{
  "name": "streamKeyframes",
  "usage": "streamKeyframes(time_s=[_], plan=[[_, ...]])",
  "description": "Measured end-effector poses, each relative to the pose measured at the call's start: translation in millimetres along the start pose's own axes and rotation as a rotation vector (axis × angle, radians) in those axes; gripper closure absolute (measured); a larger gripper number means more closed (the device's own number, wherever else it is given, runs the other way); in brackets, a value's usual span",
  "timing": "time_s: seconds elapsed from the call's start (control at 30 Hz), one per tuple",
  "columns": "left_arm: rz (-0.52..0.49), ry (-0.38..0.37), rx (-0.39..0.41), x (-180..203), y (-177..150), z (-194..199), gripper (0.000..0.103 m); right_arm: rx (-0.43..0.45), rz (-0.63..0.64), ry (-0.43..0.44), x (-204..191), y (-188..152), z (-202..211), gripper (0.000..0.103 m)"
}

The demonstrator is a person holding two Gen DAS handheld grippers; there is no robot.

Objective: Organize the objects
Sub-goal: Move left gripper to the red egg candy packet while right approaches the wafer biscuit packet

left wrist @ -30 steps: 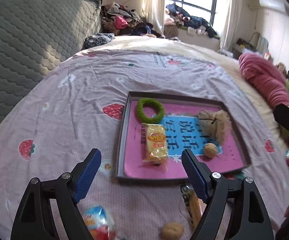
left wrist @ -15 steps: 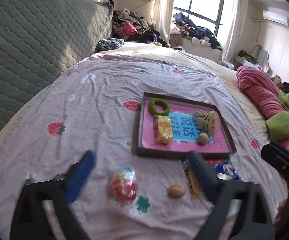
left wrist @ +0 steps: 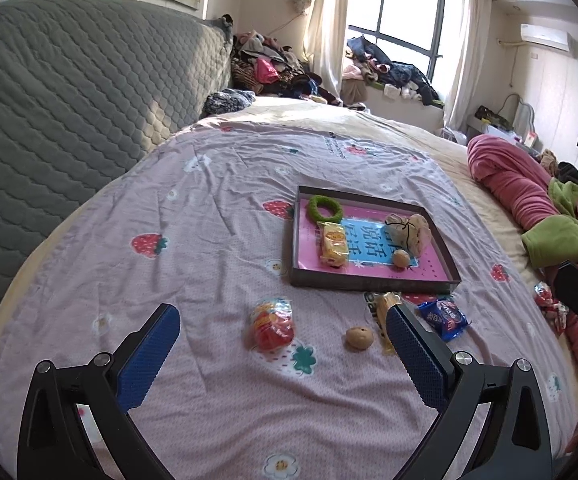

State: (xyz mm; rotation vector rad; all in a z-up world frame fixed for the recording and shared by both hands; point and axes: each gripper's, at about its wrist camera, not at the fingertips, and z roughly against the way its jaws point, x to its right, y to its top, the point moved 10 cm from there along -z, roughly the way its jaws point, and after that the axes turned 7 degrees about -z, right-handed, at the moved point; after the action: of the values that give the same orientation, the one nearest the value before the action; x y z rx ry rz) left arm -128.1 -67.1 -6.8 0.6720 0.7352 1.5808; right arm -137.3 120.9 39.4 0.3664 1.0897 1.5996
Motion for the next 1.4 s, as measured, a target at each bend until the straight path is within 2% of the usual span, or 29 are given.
streamKeyframes(time_s=[0.63,1.4], plan=[[-0.007,0.010,0.051,-9,-17,60,0.000,-0.007,-0.030,0.022,-20,-26,29,0.000],[0.016,0.017,0.028,-18,-44,57,0.000,-0.028,-0.041,0.023,-23,-46,25,0.000]])
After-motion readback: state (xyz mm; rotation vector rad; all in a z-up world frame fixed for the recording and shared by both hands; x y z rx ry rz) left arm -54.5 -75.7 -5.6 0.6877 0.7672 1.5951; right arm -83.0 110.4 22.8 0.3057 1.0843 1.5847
